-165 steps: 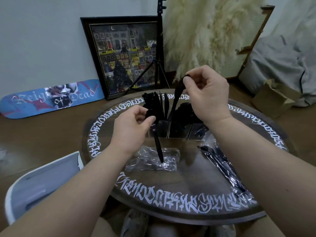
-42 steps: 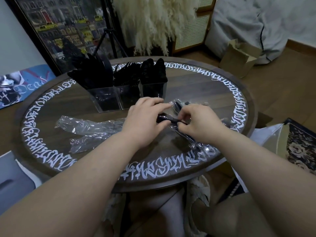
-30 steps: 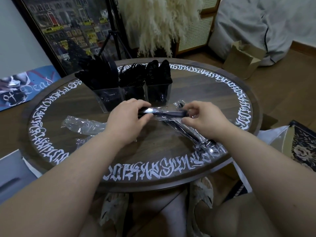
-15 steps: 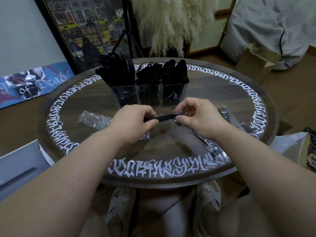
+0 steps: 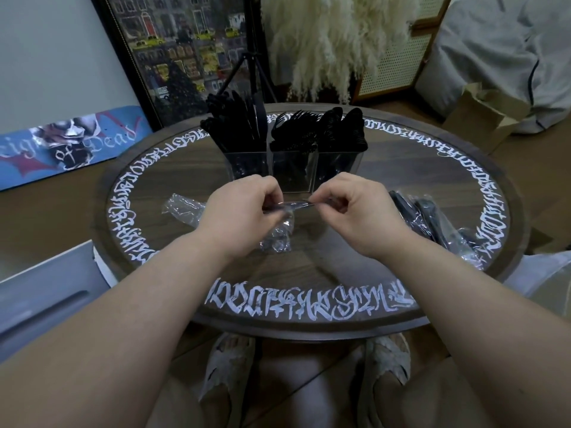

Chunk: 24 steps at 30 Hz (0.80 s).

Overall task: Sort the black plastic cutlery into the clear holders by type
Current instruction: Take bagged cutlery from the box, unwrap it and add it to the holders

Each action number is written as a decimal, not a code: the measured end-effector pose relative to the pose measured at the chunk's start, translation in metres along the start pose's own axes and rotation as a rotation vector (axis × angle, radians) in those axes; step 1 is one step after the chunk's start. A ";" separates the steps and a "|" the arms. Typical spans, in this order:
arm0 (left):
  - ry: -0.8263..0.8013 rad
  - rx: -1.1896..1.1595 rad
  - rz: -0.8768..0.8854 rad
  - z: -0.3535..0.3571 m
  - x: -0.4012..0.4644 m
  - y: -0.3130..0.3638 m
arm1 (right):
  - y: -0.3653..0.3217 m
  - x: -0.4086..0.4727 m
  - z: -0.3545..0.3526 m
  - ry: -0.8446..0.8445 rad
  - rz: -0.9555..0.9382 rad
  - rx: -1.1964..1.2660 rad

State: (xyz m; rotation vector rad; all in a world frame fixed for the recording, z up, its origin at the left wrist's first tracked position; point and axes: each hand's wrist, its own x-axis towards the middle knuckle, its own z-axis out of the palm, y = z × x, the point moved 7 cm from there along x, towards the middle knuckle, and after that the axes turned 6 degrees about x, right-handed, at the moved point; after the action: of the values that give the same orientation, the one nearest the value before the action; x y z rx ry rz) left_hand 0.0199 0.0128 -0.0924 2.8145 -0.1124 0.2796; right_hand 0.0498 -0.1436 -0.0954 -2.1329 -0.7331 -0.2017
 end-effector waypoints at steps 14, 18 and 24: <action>-0.188 -0.384 -0.112 0.016 0.000 -0.012 | -0.009 -0.004 0.017 -0.076 -0.013 0.046; -0.171 -0.381 -0.088 0.017 -0.001 -0.010 | -0.008 0.000 0.002 0.125 0.037 -0.023; -0.087 -0.290 -0.031 0.013 -0.002 0.002 | 0.000 0.005 0.010 0.090 0.239 0.031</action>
State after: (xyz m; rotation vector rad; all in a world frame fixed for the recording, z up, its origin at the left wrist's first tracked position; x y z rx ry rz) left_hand 0.0197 0.0070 -0.1040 2.5372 -0.1184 0.1221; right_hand 0.0529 -0.1342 -0.1000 -2.1453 -0.4221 -0.1549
